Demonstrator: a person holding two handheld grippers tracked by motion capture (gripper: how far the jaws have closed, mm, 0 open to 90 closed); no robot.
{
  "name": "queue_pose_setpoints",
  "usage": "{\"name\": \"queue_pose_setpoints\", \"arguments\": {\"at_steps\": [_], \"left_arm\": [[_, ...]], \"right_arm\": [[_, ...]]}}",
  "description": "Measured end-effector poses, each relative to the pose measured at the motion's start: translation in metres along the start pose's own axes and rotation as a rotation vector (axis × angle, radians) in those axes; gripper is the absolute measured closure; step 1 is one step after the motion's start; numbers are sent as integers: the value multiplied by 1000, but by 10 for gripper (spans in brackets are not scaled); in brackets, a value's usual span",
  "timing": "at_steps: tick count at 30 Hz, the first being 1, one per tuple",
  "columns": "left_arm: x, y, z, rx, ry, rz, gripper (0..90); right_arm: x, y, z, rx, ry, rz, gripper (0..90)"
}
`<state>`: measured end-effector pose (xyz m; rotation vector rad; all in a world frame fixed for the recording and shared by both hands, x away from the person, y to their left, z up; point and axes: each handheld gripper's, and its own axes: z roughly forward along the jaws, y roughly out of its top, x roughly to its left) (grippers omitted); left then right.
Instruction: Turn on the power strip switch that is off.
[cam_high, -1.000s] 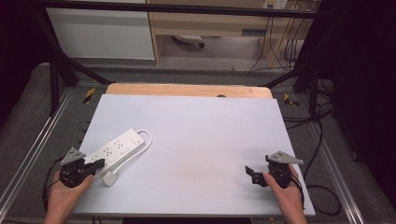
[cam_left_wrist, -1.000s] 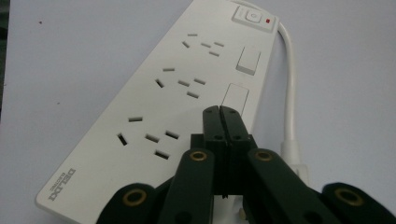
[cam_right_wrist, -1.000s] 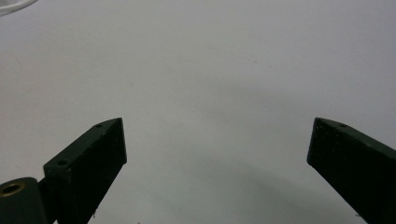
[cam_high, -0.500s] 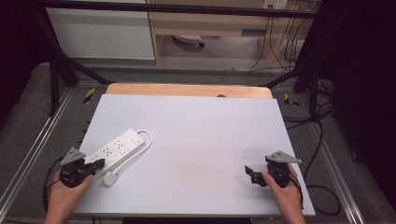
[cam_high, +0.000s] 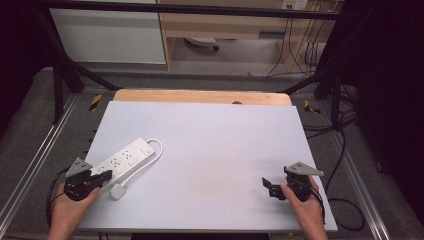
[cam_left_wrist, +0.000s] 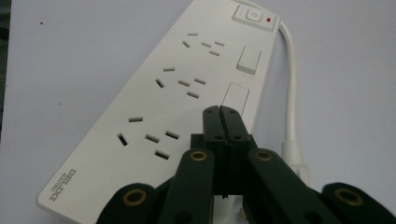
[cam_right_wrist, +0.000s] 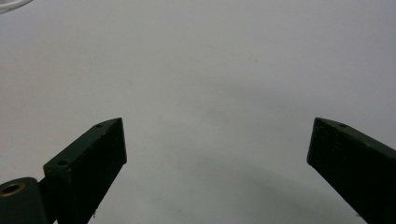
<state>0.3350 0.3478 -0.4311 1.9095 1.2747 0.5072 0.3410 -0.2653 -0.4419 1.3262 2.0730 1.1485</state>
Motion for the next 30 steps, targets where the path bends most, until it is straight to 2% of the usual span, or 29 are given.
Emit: {"name": "queue_pose_setpoints", "arguments": {"at_steps": [30], "left_arm": [[0,0,0,5,-1,3,900]], "right_arm": [[2,1,1,8,11,-15,50]]}}
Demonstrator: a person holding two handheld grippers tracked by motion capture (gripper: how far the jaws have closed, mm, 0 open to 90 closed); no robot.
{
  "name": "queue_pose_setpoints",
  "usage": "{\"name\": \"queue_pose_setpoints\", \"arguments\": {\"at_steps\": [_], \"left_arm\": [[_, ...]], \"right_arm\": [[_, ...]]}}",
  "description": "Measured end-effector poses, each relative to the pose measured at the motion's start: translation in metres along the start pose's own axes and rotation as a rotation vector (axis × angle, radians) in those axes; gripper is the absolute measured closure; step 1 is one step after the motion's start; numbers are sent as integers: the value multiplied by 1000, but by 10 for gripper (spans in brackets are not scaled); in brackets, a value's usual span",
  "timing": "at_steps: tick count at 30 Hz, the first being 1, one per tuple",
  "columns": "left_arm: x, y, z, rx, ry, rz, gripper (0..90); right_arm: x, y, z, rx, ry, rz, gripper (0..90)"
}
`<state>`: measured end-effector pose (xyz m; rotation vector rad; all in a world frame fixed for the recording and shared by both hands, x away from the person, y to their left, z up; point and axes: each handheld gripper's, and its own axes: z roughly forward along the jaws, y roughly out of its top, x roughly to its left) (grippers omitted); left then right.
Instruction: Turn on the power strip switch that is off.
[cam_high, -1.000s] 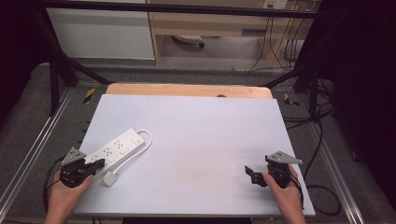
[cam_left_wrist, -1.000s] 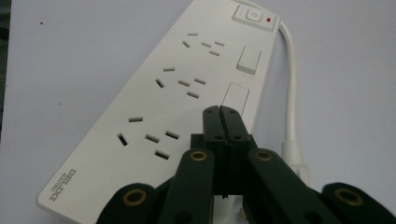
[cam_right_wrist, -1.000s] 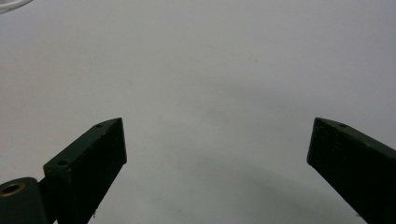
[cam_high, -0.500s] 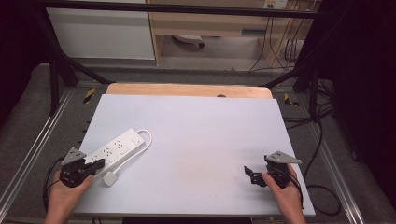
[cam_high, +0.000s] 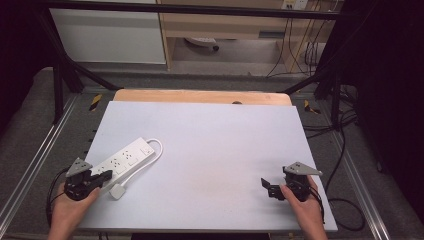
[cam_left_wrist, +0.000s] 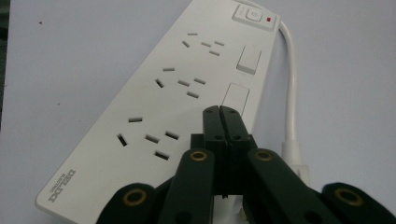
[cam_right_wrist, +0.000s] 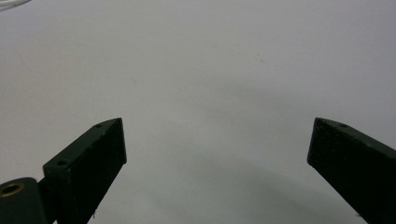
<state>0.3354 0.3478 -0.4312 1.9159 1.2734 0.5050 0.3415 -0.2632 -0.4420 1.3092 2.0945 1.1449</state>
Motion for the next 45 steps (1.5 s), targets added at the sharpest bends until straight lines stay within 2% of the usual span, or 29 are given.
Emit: {"name": "queue_pose_setpoints", "arguments": {"at_steps": [9,15,45], "left_arm": [[-1,0,2,2,-3,5,900],[-2,0,2,2,13,17,900],[-2,1,0,-25,7,5,900]], "right_arm": [[0,0,0,0,2,-1,49],[0,0,0,0,1,-1,48],[1,1,0,1,4,-2,47]]}}
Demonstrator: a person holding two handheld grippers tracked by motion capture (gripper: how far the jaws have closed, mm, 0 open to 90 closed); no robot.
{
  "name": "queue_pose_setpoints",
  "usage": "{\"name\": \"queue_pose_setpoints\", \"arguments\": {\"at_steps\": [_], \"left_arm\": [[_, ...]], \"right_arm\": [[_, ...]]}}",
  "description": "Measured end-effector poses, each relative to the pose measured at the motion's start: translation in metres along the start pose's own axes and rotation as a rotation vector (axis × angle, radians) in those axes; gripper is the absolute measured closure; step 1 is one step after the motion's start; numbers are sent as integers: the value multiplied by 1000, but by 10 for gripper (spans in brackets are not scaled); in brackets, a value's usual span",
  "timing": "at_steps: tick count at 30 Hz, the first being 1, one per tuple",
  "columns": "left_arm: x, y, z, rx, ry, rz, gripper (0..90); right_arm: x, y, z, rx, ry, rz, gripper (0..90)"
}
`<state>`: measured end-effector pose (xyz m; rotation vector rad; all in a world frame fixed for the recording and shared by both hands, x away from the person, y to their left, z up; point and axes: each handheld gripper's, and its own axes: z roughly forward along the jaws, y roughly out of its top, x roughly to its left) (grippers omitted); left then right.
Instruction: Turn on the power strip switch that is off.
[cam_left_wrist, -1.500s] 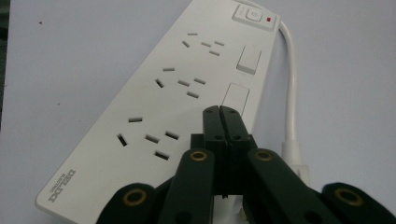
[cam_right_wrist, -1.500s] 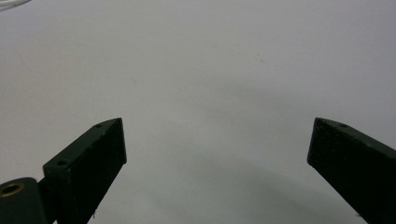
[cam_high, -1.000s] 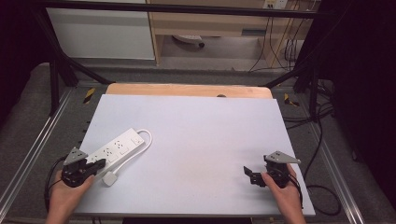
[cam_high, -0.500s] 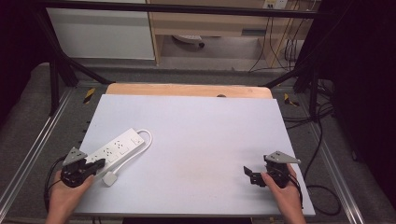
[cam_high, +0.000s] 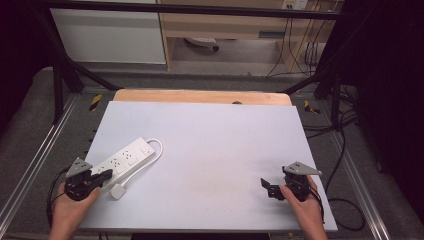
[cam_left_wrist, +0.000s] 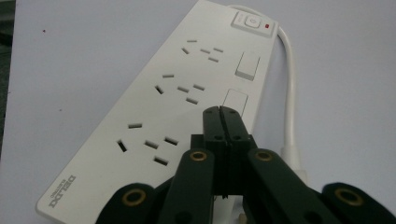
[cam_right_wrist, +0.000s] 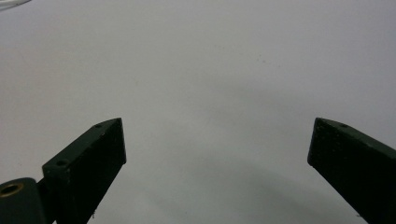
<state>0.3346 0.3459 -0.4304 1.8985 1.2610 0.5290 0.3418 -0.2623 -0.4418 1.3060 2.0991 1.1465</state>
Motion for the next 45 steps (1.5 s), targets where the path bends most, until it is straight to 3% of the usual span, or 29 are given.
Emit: {"name": "queue_pose_setpoints", "arguments": {"at_steps": [9,21,36,45], "left_arm": [[0,0,-1,-15,-1,-6,897],[0,1,-3,-46,-1,-29,817],[1,2,-6,-101,-9,-55,652],[0,4,-6,-131,-4,-64,502]], "right_arm": [[0,0,0,0,0,-6,47],[0,0,0,-1,0,-4,47],[0,0,1,0,2,-6,46],[1,0,1,2,4,-4,46]]}}
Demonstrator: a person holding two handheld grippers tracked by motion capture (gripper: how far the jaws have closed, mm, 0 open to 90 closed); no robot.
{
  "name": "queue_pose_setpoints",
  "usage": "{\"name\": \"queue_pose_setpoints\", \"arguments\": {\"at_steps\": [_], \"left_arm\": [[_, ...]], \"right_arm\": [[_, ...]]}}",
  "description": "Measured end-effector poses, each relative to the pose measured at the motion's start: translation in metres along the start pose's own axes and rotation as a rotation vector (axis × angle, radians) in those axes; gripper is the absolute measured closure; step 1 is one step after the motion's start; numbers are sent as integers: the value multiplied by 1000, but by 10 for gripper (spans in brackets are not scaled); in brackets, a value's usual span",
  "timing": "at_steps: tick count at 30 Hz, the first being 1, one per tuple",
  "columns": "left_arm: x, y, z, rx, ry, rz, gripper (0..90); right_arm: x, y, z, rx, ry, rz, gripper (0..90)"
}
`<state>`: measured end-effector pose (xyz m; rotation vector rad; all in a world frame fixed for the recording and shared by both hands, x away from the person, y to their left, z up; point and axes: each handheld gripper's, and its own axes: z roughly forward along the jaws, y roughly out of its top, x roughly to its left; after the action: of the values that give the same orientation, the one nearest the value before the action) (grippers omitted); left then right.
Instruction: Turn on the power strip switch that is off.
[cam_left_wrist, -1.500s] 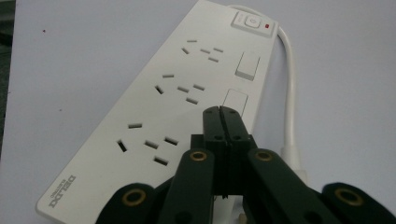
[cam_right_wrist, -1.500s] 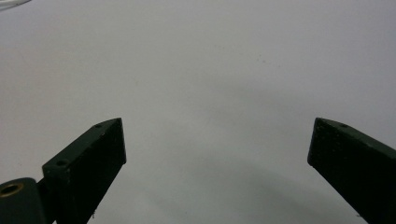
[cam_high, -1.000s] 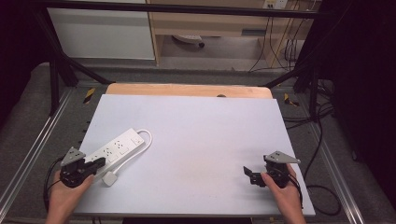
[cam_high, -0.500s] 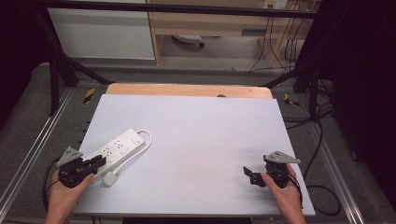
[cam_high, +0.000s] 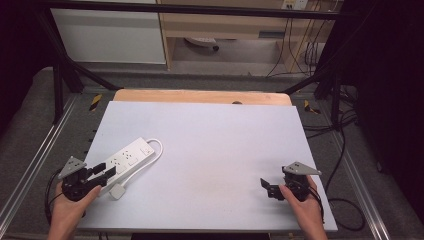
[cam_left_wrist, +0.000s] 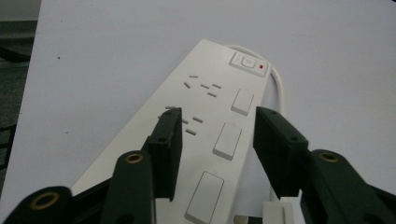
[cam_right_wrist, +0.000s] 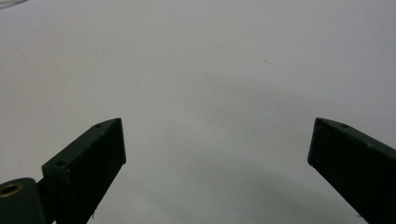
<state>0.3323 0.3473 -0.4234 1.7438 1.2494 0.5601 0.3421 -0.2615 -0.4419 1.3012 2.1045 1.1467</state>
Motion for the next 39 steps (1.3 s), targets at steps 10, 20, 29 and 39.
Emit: {"name": "queue_pose_setpoints", "arguments": {"at_steps": [10,20,29,39], "left_arm": [[-3,2,0,-26,-17,-11,397],[-7,5,0,-51,-30,-22,144],[-17,8,-2,-67,-64,-25,67],[-49,10,0,-52,-120,75,70]], "right_arm": [[0,0,0,2,-1,-4,46],[0,0,0,1,-1,-1,45],[0,0,0,4,-2,-3,44],[-1,0,0,4,-4,-4,42]]}}
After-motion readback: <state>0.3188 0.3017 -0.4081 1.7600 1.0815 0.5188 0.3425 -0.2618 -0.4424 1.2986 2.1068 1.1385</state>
